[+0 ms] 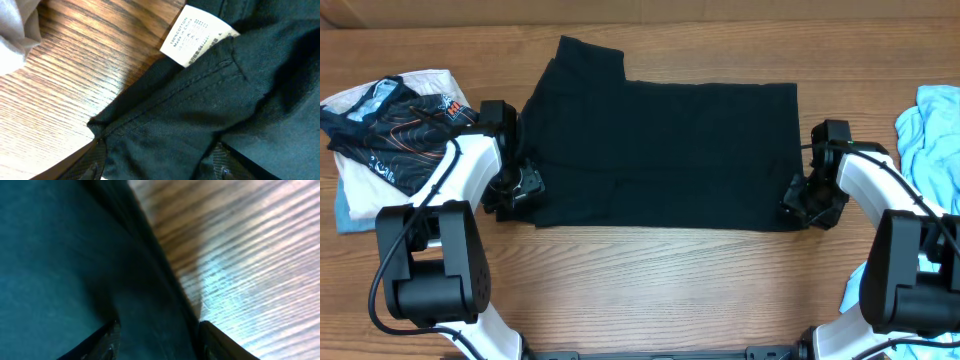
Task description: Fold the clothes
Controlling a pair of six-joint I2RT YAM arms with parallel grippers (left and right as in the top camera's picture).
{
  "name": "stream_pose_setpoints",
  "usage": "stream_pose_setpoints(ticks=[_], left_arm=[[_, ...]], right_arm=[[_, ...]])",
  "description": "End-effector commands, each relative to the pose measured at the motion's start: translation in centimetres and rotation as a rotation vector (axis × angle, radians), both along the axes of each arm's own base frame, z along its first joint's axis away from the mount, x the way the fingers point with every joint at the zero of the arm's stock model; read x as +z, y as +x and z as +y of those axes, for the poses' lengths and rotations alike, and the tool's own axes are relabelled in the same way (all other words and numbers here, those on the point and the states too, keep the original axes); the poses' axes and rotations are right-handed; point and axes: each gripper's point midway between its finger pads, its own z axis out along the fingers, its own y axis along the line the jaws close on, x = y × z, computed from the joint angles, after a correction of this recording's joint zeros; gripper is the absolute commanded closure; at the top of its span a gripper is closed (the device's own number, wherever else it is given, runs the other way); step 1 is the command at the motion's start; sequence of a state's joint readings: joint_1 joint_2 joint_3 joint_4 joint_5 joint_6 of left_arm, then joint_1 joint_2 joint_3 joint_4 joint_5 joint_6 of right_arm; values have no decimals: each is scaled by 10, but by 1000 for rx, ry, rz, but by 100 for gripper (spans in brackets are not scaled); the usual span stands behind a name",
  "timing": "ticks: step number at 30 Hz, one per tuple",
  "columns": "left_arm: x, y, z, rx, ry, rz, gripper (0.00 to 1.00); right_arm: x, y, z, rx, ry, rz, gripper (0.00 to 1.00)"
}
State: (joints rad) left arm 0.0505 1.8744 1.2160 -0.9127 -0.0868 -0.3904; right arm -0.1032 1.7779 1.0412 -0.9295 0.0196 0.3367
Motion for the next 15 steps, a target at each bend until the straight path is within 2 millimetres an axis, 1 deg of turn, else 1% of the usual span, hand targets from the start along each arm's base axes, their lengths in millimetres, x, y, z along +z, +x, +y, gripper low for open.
stream_pose_setpoints(ticks=[1,3,4,6,7,10,15], left_arm=[[-5,-6,2,-2,11,31,30],[-7,-8,1,-2,9,39,32],[-8,-11,1,-2,6,46,34],[-13,-18,-1,-2,-2,64,38],[-16,-22,-2,-1,-6,73,39],[-28,-36,-2,0,-7,103,50],[-40,-58,-3,25,-5,156,58]], right_arm=[[-2,0,4,-8,25,-3,55],[-1,-1,4,-8,25,3,65],[-1,-2,4,-8,26,8,68],[-1,-6,4,-9,24,22,79],[-1,-8,4,-8,25,30,82],[-1,-14,4,-9,26,55,84],[0,-24,0,-12,2,97,84]])
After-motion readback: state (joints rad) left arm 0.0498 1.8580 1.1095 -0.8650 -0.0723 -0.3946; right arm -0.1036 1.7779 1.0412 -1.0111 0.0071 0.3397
